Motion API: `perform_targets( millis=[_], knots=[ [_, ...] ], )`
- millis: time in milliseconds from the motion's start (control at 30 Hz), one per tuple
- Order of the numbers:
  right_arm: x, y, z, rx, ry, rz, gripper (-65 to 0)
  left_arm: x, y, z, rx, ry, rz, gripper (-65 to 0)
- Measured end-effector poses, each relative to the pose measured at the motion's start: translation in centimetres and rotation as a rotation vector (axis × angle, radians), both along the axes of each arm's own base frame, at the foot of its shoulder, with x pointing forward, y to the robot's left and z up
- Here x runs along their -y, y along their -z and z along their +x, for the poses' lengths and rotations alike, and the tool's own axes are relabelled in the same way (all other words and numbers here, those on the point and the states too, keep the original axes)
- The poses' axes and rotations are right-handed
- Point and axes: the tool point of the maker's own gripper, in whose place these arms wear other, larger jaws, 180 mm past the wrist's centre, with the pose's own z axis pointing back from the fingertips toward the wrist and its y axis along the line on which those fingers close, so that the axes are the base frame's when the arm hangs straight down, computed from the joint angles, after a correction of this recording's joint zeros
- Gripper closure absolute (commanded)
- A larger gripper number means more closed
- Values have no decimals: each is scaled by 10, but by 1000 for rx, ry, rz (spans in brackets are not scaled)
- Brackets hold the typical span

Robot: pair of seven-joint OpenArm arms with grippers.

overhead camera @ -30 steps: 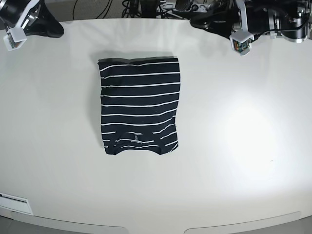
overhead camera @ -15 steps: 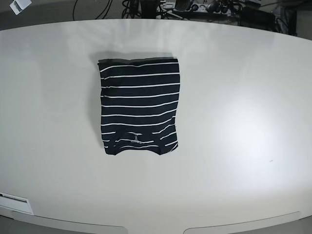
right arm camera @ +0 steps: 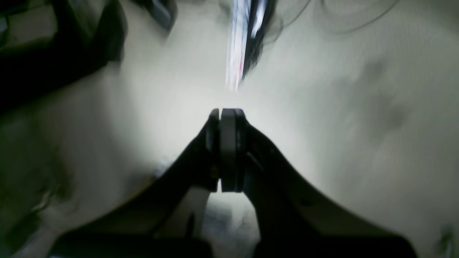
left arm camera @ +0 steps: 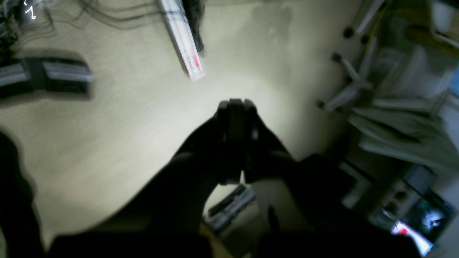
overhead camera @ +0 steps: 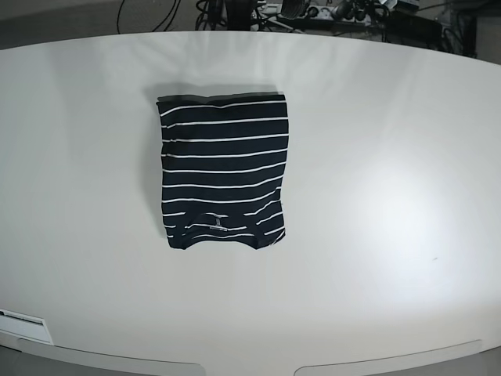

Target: Fold the T-shirt properly

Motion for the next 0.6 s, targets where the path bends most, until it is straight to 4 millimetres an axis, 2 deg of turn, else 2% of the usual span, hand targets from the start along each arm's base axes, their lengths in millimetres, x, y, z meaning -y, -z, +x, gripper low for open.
perform_targets(
  millis=[67, 133, 233, 300, 367, 400, 467, 533, 600],
  knots=[
    [-6, 23, 12, 36, -40, -16, 0, -5, 32, 4, 1, -18, 67, 0],
    [-19, 44, 13, 41, -91, -4, 0, -7, 61, 13, 25, -39, 120, 0],
    [-35, 79, 9, 21, -170, -38, 0, -15, 98, 43, 134, -90, 205, 0],
    [-38, 104, 20, 46, -154, -113, 0, -19, 114, 70, 231, -152, 255, 0],
    [-36, 125, 33, 53, -154, -184, 0, -17, 131, 85, 288, -177, 322, 0],
    [-39, 133, 39, 59, -149, -202, 0, -11, 139, 86, 291, -160, 347, 0],
    [-56, 148, 45, 56, -151, -189, 0, 12, 152, 80, 283, -115, 365, 0],
    [-86, 157, 46, 60, -146, -147, 0, 42, 158, 76, 305, -107, 342, 0],
    [-113, 165, 41, 38, -164, -136, 0, 60, 163, 66, 298, -68, 357, 0]
  ],
)
